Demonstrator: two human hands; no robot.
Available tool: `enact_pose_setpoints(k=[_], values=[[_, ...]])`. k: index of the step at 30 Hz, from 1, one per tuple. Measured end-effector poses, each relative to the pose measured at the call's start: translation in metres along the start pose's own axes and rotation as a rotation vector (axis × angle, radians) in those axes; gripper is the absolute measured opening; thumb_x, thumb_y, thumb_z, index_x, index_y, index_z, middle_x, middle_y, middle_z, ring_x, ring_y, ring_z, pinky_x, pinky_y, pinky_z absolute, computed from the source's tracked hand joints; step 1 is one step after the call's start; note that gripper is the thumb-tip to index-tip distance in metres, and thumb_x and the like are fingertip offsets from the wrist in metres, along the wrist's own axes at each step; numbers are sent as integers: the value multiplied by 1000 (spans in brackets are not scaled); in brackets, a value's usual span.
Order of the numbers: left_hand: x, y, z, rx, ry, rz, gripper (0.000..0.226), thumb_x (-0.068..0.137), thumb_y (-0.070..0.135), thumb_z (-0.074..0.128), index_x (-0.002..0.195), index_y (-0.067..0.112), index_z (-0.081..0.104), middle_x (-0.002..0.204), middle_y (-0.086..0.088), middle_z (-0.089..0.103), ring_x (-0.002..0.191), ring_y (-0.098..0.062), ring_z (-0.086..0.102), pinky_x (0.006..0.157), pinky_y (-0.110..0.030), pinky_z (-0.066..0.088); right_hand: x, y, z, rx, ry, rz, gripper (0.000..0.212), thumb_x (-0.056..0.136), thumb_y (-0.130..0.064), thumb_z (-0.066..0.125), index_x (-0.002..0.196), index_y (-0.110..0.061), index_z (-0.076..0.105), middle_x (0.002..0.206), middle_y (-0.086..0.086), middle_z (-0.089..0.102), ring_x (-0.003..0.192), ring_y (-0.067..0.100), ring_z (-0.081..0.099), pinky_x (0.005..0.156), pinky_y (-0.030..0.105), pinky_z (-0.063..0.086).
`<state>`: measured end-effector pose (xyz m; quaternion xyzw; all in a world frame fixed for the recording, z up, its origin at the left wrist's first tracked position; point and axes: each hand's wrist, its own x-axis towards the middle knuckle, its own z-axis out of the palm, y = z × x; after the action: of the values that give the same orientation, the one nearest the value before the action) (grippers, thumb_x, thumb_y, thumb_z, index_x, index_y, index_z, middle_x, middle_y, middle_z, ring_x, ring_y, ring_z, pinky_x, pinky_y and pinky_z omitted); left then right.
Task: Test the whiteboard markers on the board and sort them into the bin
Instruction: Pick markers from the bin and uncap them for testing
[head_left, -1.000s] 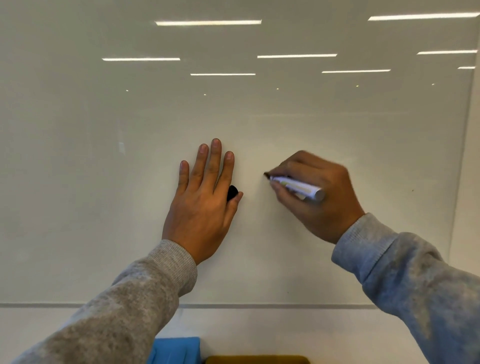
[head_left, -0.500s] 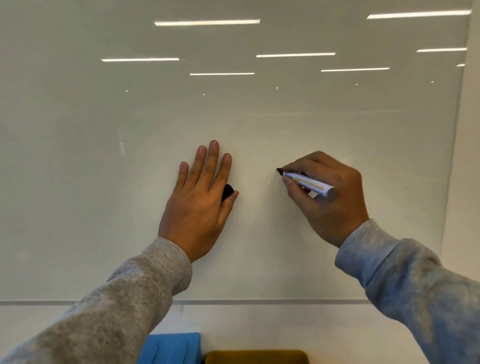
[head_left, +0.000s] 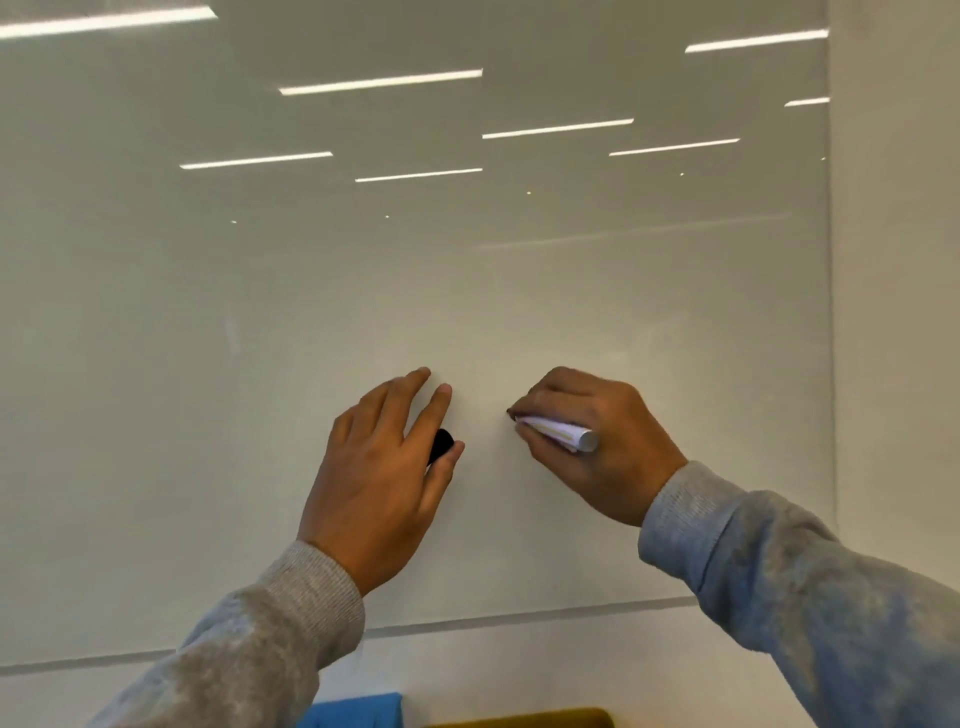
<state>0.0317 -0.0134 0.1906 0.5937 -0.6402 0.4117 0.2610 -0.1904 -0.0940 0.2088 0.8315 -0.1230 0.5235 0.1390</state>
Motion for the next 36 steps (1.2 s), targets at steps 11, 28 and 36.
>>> enact_pose_setpoints(k=[11, 28, 36], values=[[-12, 0, 2, 75, -70, 26, 62, 102, 52, 27, 153, 18, 36, 163, -6, 25, 146, -30, 30, 115, -43, 29, -24, 10, -5, 32, 101, 52, 12, 95, -15, 68, 102, -9, 75, 97, 4, 67, 83, 19, 66, 73, 36, 55], [-47, 29, -5, -440, -122, -136, 25, 103, 37, 42, 117, 27, 60, 94, 16, 57, 80, -7, 57, 73, -29, 52, -71, 0, 9, 93, 3, 172, 9, 91, -14, 72, 98, -13, 76, 93, -2, 68, 79, 14, 66, 70, 34, 55], [-126, 46, -14, -807, -273, -445, 29, 98, 27, 53, 73, 13, 51, 60, 9, 47, 55, -5, 42, 54, -19, 35, -97, -19, 8, 71, 22, 414, 7, 85, -11, 77, 90, -15, 73, 80, -3, 70, 70, 18, 66, 64, 15, 47]])
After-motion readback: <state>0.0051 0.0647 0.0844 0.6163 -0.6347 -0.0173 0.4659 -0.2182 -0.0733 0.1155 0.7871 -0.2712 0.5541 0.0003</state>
